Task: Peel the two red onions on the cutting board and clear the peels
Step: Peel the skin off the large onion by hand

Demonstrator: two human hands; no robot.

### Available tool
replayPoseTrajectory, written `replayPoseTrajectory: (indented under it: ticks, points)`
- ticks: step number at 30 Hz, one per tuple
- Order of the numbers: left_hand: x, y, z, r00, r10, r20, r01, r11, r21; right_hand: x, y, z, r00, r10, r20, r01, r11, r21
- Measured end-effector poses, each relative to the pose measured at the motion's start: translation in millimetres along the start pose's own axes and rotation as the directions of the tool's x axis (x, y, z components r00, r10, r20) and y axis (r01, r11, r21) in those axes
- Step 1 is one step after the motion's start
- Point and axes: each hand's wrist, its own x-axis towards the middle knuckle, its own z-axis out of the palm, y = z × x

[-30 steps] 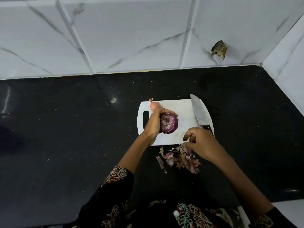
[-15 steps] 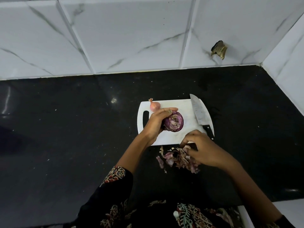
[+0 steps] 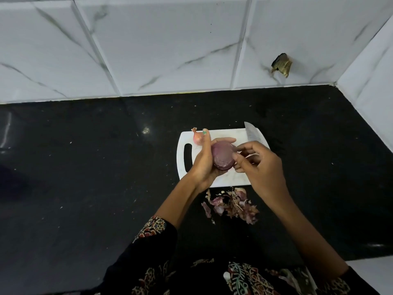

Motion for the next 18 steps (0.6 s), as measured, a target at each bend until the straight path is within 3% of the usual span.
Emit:
replayPoseTrajectory:
  ticks: [10,18]
  points:
    - [-1,2,9,0.997,0.068,-0.040,-0.065,0.996,0.059,4,-4,3,0.977,-0.200,-0.072,0.179,0.957,-0.228]
    - [-1,3,10,0.985,0.170,-0.035,-0.163,0.974,0.158,5,-3,6,0.967,-0.243,-0.081,0.216,0.943,-0.252]
